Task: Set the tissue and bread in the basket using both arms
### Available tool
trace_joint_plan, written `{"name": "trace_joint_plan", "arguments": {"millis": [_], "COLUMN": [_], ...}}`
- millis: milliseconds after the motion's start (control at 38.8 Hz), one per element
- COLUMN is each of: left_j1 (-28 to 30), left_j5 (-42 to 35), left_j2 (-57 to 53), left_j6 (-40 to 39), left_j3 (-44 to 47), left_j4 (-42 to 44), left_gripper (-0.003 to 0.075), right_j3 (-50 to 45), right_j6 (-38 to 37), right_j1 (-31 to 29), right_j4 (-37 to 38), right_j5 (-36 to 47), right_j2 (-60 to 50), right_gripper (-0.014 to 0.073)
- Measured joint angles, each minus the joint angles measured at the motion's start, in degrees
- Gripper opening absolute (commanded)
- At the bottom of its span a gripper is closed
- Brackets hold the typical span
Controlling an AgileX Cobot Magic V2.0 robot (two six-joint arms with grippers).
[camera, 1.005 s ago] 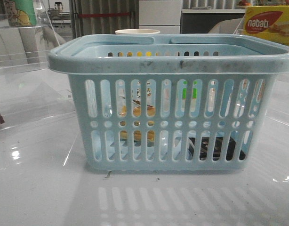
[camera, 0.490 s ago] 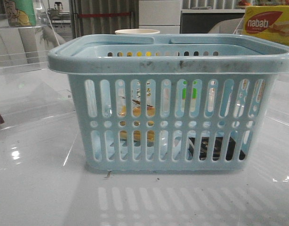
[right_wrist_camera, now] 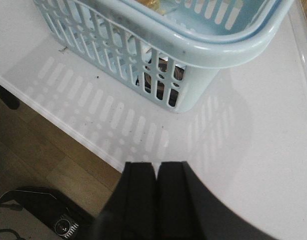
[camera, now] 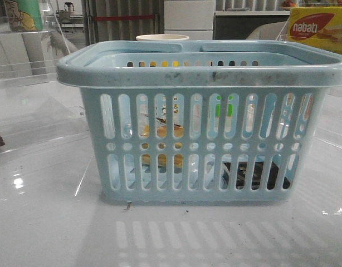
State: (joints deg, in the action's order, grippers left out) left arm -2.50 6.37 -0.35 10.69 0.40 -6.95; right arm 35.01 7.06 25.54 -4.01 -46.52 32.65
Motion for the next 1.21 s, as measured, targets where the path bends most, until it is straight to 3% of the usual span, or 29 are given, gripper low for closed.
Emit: {"name": "trace_joint_plan", "arguments": {"millis": [618, 850, 1211], "left_j1": [-0.4, -0.4, -0.4], "left_j5": [-1.2, -1.6, -5.6], "left_j2": [0.0, 0.0, 0.0], "left_j6": [-0.1, -7.9, -9.2], "left_j3": [0.0, 0.0, 0.0], "left_j4": [-0.6, 5.7, 6.9], "left_gripper": [0.0091, 0.0091, 0.0091], "right_j3": [0.0, 0.0, 0.0], "right_j6": [0.0, 0.0, 0.0], "right_j1": [0.0, 0.0, 0.0], "right_j4": [0.0, 0.0, 0.0], "right_j5": [-0.2, -0.2, -0.2], "right_j2": [0.0, 0.0, 0.0], "right_gripper": [0.0054, 0.0054, 0.0054]}}
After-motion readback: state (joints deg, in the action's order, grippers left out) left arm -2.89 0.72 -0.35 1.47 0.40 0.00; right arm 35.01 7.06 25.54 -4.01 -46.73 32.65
